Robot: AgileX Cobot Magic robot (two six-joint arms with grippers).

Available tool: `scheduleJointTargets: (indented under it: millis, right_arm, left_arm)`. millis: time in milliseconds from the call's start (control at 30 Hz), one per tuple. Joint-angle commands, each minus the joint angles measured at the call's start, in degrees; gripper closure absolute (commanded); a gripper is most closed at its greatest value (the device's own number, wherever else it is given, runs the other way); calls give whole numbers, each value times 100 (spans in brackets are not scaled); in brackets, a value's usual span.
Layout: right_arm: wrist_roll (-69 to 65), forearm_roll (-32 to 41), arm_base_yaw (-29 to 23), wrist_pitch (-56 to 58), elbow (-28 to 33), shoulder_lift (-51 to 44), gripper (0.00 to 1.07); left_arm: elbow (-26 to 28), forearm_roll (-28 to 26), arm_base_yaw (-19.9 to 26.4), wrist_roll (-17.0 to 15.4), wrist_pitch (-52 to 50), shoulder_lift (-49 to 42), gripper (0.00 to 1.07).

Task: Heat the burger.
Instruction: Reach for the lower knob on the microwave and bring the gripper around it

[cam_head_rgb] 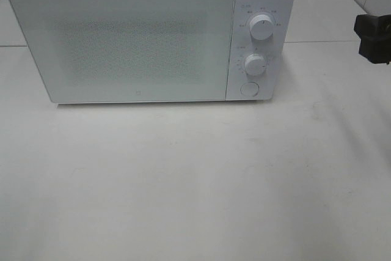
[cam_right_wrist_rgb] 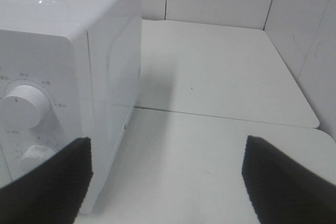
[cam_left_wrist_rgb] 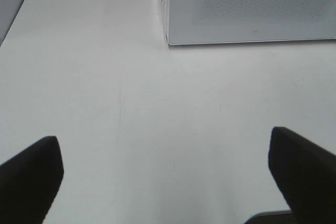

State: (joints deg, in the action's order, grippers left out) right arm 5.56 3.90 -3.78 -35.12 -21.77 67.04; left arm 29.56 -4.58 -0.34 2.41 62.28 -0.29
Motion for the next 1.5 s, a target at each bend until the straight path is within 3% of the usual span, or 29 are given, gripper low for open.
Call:
scheduleJointTargets:
  millis: [33, 133, 200, 333, 400, 600, 700, 767, 1167, 1500]
  right_arm:
    - [218, 195, 23, -407, 57, 109, 31]
    - [395, 619, -172, -1283, 258, 464, 31]
    - [802, 1261, -688, -1879, 390, 900, 31]
    - [1094, 1702, -1152, -2332, 390, 1329, 31]
    - [1152, 2023, -1621, -2842, 390, 1730, 31]
    - [1152, 2836, -2424, -3495, 390, 2349, 31]
    - [1152, 3031, -2561, -3592, 390, 2435, 31]
    - [1152, 3575, -2985, -3770, 338, 2704, 31]
    - [1146, 4234, -3713, -4016, -172, 3426, 31]
    - [1106, 4234, -3764, -4039, -722, 3930, 31]
  left_arm:
    - [0, -63, 11, -29, -80, -132, 7]
    - [0, -63, 11, -29, -80, -132, 7]
    - [0, -63, 11, -29, -80, -126, 7]
    - [0, -63, 11, -29, -80, -126, 8]
    - [0, -63, 11, -29, -80, -126, 8]
    - [0, -63, 11, -29, -80, -126, 8]
    - [0, -63, 11, -29, -80, -126, 8]
    - [0, -63, 11, -29, -80, -126, 8]
    - [0, -63, 11, -29, -80, -126, 8]
    - [0, -63, 11, -29, -80, -126, 8]
